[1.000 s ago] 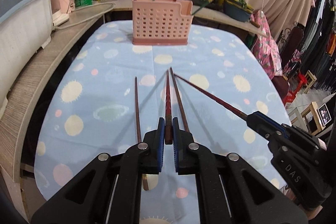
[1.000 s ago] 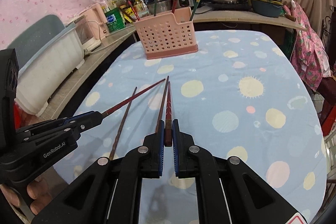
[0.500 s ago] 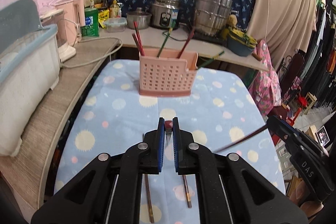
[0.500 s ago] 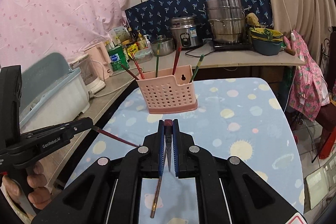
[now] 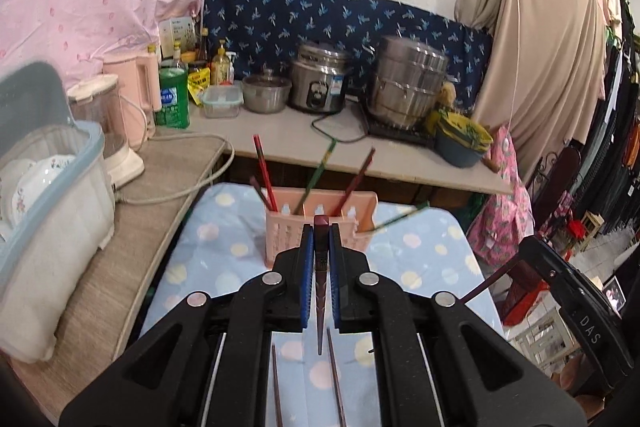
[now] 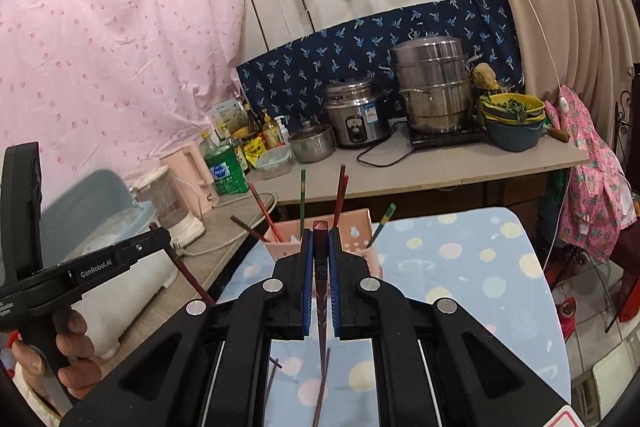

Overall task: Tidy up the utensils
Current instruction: 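Lift both chopsticks and carry them to the pink basket, then lower the chopsticks into the pink basket and open both tools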

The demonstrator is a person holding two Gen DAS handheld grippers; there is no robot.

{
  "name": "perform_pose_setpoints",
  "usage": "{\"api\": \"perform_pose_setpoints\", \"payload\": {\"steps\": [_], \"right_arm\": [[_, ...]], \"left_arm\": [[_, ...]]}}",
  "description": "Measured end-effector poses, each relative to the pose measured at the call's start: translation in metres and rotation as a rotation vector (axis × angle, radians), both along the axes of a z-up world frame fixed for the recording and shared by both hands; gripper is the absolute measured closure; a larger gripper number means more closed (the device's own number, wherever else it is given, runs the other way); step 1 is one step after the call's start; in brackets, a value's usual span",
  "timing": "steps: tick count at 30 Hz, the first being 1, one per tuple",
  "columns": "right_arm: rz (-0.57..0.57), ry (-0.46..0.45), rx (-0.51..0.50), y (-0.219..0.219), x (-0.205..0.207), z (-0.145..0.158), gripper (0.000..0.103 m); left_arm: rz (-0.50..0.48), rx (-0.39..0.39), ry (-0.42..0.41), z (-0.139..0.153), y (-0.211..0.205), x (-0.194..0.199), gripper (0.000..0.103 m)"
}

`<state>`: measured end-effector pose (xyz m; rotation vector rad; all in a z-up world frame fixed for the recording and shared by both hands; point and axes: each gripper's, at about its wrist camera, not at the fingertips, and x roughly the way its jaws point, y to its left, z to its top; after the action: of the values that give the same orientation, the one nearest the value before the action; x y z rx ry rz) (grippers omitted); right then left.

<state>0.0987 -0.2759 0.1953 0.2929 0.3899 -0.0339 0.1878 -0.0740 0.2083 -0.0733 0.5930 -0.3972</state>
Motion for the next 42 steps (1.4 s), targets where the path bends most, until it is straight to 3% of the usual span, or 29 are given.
{"api": "perform_pose_setpoints", "payload": {"steps": [10,15,19,26,31,37,39,41,42], "right_arm": [[-0.039,-0.122,0.013,-0.018,0.084,0.06,0.096],[-0.042,-0.124,0.014,-0.023,0.132,0.068,0.096],[-0.041,-0.101,0.017,-0.026,0.167,0.057,0.096],[-0.02,-0.008,0.035,-0.025,0.203,0.008,0.096],[-0.013,0.052,0.028,-0.023,0.218,-0.023,0.096],[-0.02,0.078,0.018,-0.023,0.221,-0.034,0.093],[-0.025,0.073,0.003,-0.023,0.214,-0.032,0.09],[-0.025,0.068,0.006,-0.023,0.206,-0.03,0.084],[-0.027,0.064,0.008,-0.024,0.202,-0.029,0.082]], "left_arm": [[0.052,-0.009,-0.128,0.058,-0.02,0.065,0.096],[0.075,-0.021,-0.159,0.068,-0.026,0.104,0.096],[0.093,-0.009,-0.154,0.058,-0.031,0.133,0.096],[0.101,0.012,-0.084,0.012,-0.03,0.17,0.096],[0.1,0.018,-0.037,-0.012,-0.031,0.18,0.096],[0.099,0.03,-0.016,-0.023,-0.032,0.18,0.095],[0.104,0.047,-0.018,-0.024,-0.032,0.177,0.09],[0.116,0.049,-0.01,-0.026,-0.03,0.173,0.069],[0.125,0.046,-0.012,-0.027,-0.027,0.168,0.064]]}}
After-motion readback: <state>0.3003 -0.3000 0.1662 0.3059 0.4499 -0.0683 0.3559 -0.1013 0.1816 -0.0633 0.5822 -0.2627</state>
